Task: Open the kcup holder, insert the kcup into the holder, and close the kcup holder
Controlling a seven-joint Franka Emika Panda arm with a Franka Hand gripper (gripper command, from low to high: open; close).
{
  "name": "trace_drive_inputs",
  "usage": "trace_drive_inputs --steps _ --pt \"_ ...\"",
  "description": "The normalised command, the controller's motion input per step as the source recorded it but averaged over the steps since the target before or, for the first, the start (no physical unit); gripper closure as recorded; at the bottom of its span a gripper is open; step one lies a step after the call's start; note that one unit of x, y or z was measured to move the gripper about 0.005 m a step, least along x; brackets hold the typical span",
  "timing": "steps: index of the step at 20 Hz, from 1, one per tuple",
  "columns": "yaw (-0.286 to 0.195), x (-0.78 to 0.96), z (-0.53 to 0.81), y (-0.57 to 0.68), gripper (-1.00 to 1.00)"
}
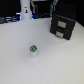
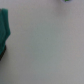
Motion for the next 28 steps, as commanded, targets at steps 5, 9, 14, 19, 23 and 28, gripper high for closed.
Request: trace_drive_inputs --steps 5,9,14,19,23,28 --pt "-0.14 -0.22 0.09 0.58 -1.0" --pt "-0.164 -0.26 0.08 0.69 -1.0" --pt "-0.18 -0.23 0.02 0.7 -1.0" --pt "-0.181 -0.25 -0.02 0.69 -1.0" --pt "-0.179 -0.24 -0.09 0.68 -1.0" --pt "-0.172 -0.25 -0.2 0.65 -1.0"
